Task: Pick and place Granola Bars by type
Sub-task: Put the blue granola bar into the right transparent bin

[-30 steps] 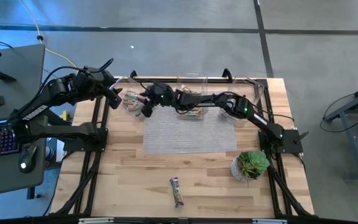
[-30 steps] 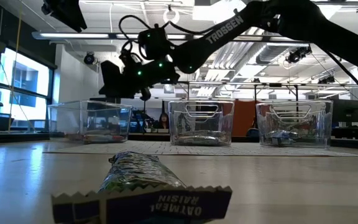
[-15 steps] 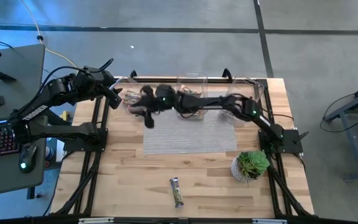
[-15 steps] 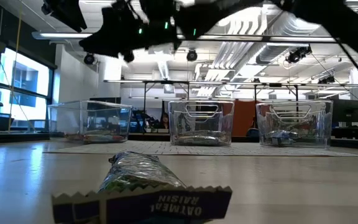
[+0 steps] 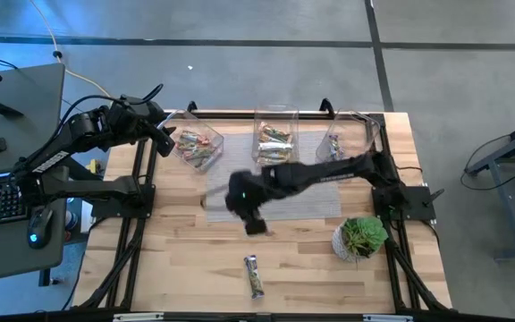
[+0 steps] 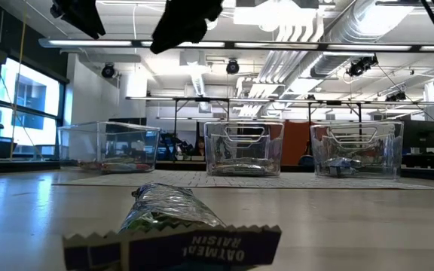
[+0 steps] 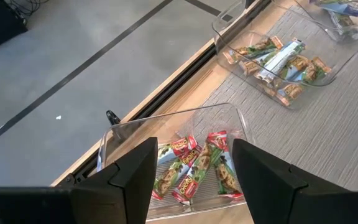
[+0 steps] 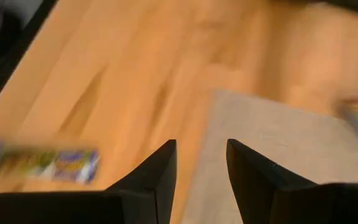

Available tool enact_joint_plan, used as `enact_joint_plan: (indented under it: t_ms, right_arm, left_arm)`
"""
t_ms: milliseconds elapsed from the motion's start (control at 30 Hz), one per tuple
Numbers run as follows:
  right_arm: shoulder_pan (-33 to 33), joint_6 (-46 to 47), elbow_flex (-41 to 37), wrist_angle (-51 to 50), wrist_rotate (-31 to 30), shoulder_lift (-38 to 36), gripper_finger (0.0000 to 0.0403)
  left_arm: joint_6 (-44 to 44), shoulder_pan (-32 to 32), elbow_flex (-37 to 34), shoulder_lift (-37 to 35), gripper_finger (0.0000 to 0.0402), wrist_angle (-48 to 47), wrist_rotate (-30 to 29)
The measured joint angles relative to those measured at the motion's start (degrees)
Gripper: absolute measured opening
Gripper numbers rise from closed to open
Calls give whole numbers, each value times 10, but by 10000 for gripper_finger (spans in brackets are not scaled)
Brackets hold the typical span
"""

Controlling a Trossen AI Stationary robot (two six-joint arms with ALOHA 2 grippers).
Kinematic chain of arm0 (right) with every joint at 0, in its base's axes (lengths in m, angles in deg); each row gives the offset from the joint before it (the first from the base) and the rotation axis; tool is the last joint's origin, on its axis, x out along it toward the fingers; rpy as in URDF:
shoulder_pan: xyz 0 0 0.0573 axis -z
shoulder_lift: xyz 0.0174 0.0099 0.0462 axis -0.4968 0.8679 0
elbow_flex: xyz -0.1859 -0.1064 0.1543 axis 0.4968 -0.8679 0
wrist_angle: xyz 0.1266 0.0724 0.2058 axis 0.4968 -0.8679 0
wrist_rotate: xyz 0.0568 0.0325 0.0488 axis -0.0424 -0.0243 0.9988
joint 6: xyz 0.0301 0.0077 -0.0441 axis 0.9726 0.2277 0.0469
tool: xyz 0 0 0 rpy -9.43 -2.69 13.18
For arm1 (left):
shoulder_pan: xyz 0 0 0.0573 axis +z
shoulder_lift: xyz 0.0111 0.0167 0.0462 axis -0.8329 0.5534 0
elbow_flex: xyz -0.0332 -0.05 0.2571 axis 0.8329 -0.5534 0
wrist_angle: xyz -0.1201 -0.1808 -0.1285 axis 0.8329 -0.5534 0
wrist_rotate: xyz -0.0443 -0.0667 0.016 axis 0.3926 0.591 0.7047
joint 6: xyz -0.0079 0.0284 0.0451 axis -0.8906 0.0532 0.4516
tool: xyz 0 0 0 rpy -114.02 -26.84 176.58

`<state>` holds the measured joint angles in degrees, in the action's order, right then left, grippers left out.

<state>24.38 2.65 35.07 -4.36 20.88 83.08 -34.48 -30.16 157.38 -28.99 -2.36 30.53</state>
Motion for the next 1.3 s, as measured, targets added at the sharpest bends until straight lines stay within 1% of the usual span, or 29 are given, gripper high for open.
enact_joint_plan:
  t_ms: [100, 200, 333, 467, 533, 600, 700, 833, 933, 1067, 1167, 1300]
  right_arm:
    - [-30, -61, -2, -26, 16, 9, 124]
    - [-55, -94, -2, -29, 21, 16, 124]
    - [-84, -95, -2, -28, 54, 20, 124]
    - [-104, -49, -6, -23, 69, 26, 124]
    - [-112, -45, -23, 2, 82, 29, 124]
    - [-120, -55, -59, 34, 105, 30, 124]
    - [-132, -81, -127, 129, 138, 31, 124]
    - [-146, -82, -205, 248, 168, 30, 124]
    - [-157, -122, -250, 317, 162, 30, 124]
    - [-166, -160, -301, 370, 124, 29, 124]
    - [-164, -180, -329, 390, 93, 29, 124]
    - [-152, -182, -355, 398, 56, 27, 124]
  left_arm:
    - [0, 0, 0, 0, 205, 0, 0]
    - [0, 0, 0, 0, 205, 0, 0]
    - [0, 0, 0, 0, 205, 0, 0]
    - [0, 0, 0, 0, 205, 0, 0]
    - [0, 0, 0, 0, 205, 1, 0]
    - [0, 0, 0, 0, 205, 7, -1]
    - [0, 0, 0, 0, 205, 6, -1]
    - [0, 0, 0, 0, 205, 4, 2]
    - [0, 0, 0, 0, 205, 4, 3]
    - [0, 0, 0, 0, 205, 4, 3]
    - [0, 0, 0, 0, 205, 4, 3]
    - [0, 0, 0, 0, 205, 4, 3]
